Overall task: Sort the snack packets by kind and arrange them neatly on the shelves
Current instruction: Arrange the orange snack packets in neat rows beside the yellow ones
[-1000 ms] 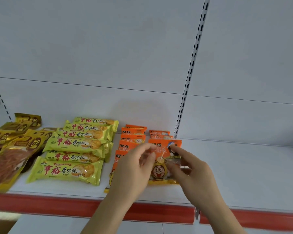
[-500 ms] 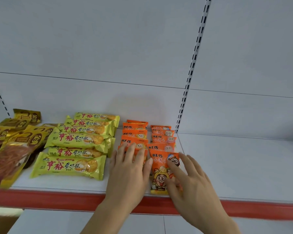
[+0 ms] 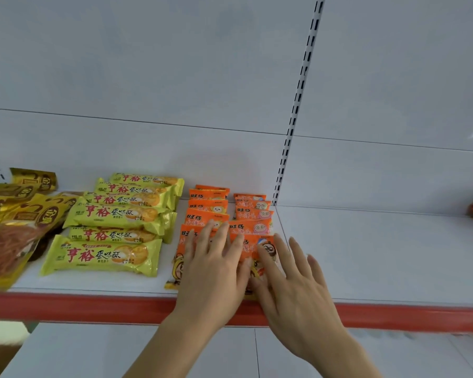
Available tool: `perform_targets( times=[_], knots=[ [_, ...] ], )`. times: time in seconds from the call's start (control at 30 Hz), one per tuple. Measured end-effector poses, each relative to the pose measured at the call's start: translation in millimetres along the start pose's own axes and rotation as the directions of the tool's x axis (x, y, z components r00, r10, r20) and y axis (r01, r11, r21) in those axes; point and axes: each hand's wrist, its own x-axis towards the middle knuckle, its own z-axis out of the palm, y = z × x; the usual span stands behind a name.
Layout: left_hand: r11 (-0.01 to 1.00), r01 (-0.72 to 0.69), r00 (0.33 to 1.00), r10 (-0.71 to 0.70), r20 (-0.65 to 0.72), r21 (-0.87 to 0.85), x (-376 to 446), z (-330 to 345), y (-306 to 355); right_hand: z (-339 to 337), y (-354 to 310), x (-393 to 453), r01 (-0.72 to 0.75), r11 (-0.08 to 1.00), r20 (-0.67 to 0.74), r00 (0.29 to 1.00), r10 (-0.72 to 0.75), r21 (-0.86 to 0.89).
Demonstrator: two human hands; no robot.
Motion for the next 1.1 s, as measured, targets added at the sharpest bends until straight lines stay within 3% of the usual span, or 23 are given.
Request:
perform_targets(
  times=[0.23,0.47,0.57,0.73,1.1],
  knots=[
    [1.0,0.017,1.0,-0.017,-0.012,0.001,12.5,-16.4,56.8,-22.2,53.9,-22.0,-0.095,0.995,-0.091,0.991,0.093,-0.01],
    [0.999,-0.01,0.998,0.012,0.065,-0.037,20.3,-1.7,190.0,-57.9,169.8,-74.6,-0.197,0.978,-0.101,0.977,0.19,-0.065],
    [0.994,-0.049,0.994,0.058,0.091,-0.093,28.3,10.7,257.6,-77.6,228.4,-100.9,-0.243,0.968,-0.062,0.969,0.24,-0.063],
    [0.982,-0.118,0.956,0.154,0.251,-0.15,51.5,24.0,359.3,-105.4,315.1,-135.2,-0.354,0.934,-0.03,0.935,0.353,-0.037],
    [0.933,-0.277,0.906,0.334,0.259,-0.23,145.2,100.2,518.7,-135.8,495.9,-126.2,-0.561,0.823,-0.046,0.828,0.559,-0.087]
  ],
)
